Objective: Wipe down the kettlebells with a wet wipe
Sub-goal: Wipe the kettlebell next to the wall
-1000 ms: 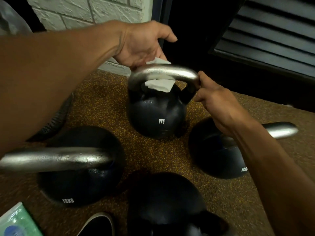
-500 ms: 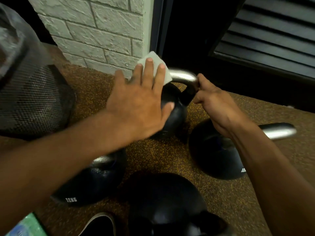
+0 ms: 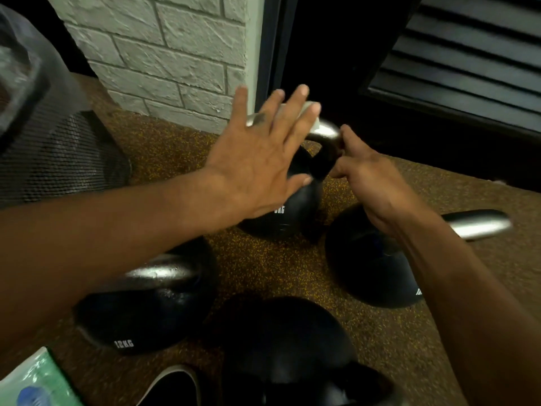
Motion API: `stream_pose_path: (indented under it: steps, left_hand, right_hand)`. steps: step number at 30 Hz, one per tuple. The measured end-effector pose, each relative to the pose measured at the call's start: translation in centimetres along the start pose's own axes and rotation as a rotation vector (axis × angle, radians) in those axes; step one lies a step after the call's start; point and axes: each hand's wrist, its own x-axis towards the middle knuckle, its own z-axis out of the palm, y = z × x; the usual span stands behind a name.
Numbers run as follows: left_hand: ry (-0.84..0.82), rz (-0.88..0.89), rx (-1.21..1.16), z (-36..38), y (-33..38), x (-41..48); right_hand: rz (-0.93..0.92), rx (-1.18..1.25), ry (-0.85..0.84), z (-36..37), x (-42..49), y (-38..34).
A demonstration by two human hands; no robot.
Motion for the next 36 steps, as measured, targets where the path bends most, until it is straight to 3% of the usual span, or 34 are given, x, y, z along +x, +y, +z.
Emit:
stream_pose_path:
  steps: [6, 9, 18, 25, 32, 36]
  left_hand:
    - [-0.013, 0.099, 0.124, 0.5, -0.4, -2.4]
    - [-0.042, 0.061, 0.166, 0.9, -1.1, -3.9]
    - [0.003, 0.116, 0.33, 0.4, 0.7, -1.1]
    - [0.004, 0.184, 0.455, 0.9, -3.5, -3.0]
    - [0.031, 0.239, 0.501, 0.6, -1.3, -1.0]
    - [0.04, 0.216, 0.445, 1.0, -1.5, -1.4]
  right_hand:
    - [0.019, 0.002, -0.014, -0.6, 0.0, -0.2]
    - [0.018, -0.028, 0.004, -0.7, 0.1, -0.2]
    - [0.028, -0.017, 0.019, -0.4, 0.3, -0.4]
    - [0.023, -0.008, 0.012, -0.6, 0.6, -0.1]
    - [0.029, -0.046, -0.018, -0.6, 0.6, 0.0]
    - [-0.029, -0.266, 0.037, -0.4, -0.4, -0.9]
